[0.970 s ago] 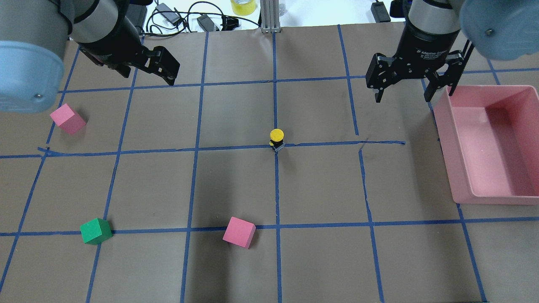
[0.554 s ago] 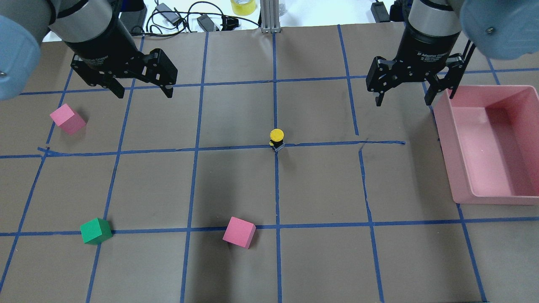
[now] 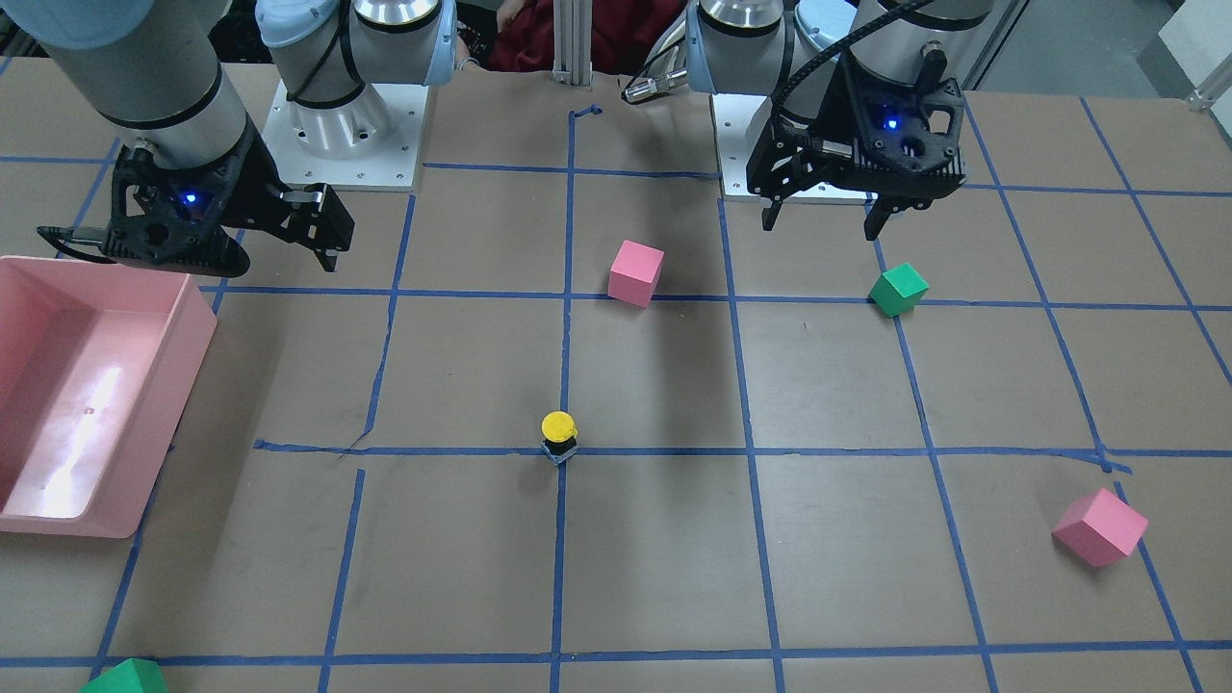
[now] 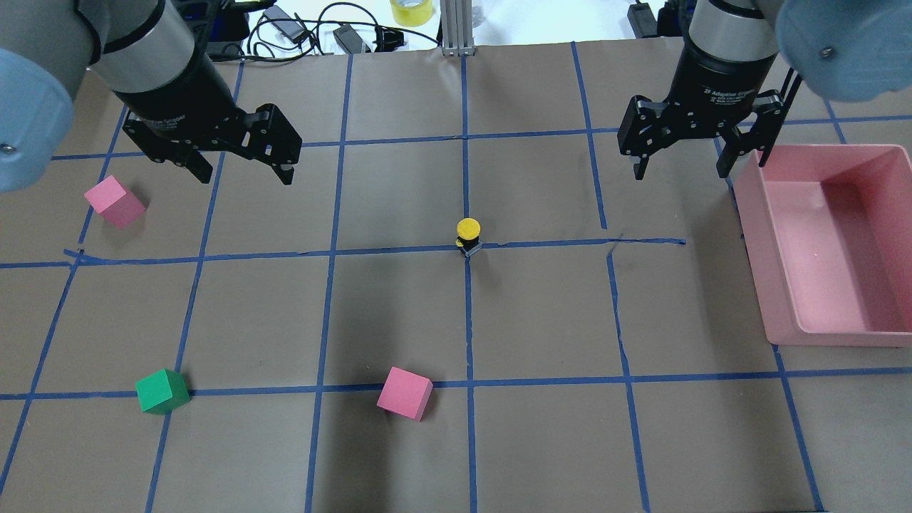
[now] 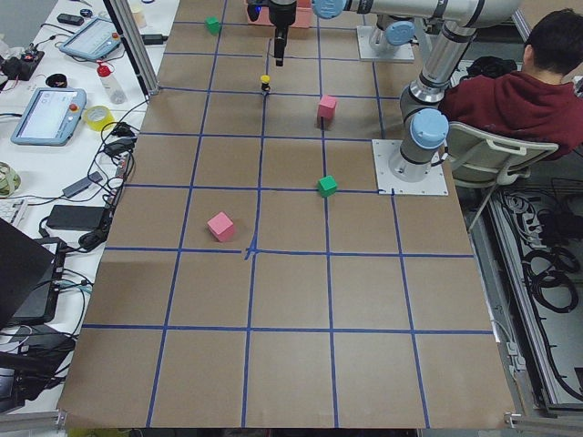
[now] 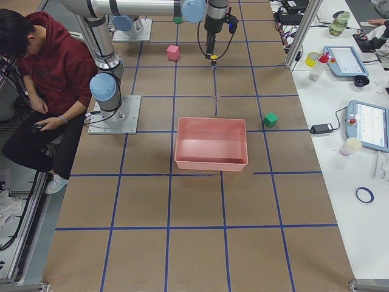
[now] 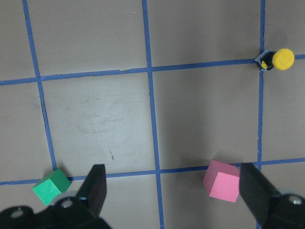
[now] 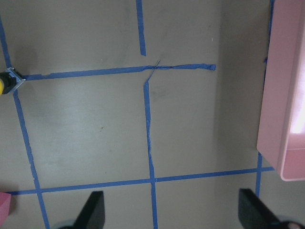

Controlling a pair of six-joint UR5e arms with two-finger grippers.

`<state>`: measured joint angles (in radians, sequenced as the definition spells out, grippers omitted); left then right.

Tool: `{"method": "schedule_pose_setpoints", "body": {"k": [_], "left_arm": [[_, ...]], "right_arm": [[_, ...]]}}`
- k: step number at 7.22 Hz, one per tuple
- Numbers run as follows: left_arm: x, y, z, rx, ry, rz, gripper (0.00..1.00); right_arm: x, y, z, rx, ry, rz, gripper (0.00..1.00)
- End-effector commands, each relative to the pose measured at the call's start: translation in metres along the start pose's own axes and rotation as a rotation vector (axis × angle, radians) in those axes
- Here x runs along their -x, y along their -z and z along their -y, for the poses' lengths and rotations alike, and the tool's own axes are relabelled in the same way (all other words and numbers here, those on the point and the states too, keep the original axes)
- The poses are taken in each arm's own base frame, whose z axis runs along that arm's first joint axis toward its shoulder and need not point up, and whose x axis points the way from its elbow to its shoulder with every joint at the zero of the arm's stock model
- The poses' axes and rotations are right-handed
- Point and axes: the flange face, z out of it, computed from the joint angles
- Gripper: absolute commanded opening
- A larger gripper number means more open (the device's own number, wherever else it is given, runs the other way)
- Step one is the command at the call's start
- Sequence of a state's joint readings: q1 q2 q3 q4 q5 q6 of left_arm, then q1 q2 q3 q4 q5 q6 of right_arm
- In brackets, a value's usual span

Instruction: Align button upright

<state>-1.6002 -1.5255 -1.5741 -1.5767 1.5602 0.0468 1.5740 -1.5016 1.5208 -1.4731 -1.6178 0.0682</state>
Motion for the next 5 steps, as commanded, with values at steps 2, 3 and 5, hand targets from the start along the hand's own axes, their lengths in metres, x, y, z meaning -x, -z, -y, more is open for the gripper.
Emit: {"method": "schedule_pose_setpoints", "body": {"k": [2, 3, 5], "left_arm": [[0.0010, -0.0035, 0.0012, 0.004, -0.002, 0.007, 1.00], [0.0019, -0.0030, 0.0027, -0.002, 0.001, 0.009, 1.00], [0.0086, -0.0035, 0.0054, -0.008, 0.013, 0.009, 1.00]], "right_arm": [[0.0031, 0.0027, -0.0013, -0.006, 0.003, 0.002, 1.00], [0.0032, 0.0013, -0.0008, -0.003, 0.003, 0.002, 1.00], [0.0030, 0.0013, -0.0008, -0.004, 0.003, 0.001, 1.00]]}}
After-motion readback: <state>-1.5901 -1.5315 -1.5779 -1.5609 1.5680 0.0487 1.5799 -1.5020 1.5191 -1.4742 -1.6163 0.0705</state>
